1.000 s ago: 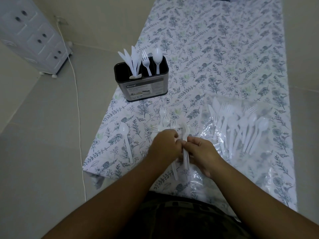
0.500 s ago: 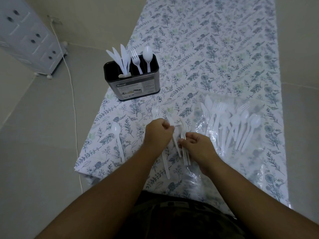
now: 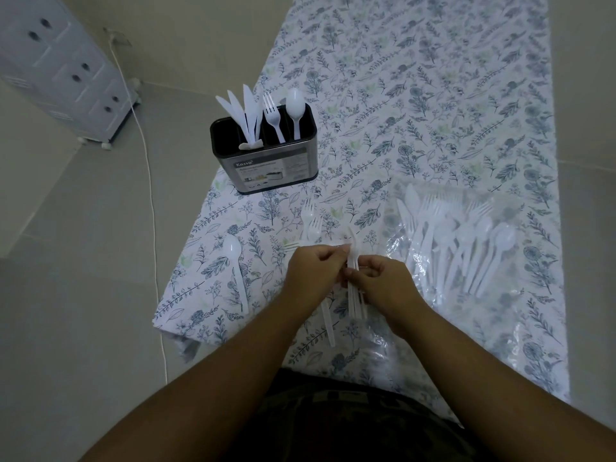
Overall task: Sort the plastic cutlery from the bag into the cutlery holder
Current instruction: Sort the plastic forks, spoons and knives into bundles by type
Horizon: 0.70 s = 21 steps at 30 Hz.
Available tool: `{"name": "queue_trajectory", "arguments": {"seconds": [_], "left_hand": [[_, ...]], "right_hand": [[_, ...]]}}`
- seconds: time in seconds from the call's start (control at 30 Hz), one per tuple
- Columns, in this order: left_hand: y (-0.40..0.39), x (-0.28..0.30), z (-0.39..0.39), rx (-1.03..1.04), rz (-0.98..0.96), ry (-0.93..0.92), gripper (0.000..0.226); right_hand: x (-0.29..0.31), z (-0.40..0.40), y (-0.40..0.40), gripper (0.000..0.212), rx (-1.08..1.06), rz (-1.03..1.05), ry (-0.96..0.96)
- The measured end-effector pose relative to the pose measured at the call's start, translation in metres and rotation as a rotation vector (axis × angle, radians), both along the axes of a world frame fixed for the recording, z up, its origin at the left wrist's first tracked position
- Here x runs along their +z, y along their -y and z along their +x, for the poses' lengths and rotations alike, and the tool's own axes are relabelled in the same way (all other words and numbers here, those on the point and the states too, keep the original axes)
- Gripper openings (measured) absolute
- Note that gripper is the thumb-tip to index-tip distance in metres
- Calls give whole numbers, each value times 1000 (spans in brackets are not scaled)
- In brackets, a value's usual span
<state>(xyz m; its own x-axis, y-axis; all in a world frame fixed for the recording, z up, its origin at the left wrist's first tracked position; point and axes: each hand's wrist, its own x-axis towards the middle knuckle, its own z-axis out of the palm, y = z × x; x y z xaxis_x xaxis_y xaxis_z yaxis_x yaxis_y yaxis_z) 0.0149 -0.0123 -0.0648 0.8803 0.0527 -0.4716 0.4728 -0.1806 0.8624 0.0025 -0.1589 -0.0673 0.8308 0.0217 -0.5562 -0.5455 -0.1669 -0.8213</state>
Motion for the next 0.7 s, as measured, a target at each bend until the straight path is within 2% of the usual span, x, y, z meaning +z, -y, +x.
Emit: {"name": "queue_trajectory", "arguments": {"seconds": [0.07, 0.13, 0.2, 0.27, 0.37, 0.47, 0.6, 0.7], "left_hand": [[-5, -1, -2, -88, 108, 45, 18], [-15, -4, 0, -153, 417, 200, 11], [-27, -8, 5, -130, 608, 296, 9], [-39, -14, 13, -92, 666, 268, 21], [-56, -25, 20, -189, 742, 177, 35], [-66, -26, 21, -228, 746, 197, 22], [-76, -16, 22, -271, 690, 265, 10], [-83, 5, 24, -342, 442, 189, 12]], "right_hand": [[-1, 0, 1, 26, -37, 18, -57], [-2, -2, 1, 9, -52, 29, -111], [-1, -4, 0, 5, -57, 32, -135], [-1, -5, -1, 8, -59, 16, -127], [5, -3, -5, 10, 1, -83, -71], [12, 4, -9, 33, 83, -197, 11], [26, 16, -19, 7, 274, -480, 314], [35, 24, -28, 20, 344, -569, 505]]}}
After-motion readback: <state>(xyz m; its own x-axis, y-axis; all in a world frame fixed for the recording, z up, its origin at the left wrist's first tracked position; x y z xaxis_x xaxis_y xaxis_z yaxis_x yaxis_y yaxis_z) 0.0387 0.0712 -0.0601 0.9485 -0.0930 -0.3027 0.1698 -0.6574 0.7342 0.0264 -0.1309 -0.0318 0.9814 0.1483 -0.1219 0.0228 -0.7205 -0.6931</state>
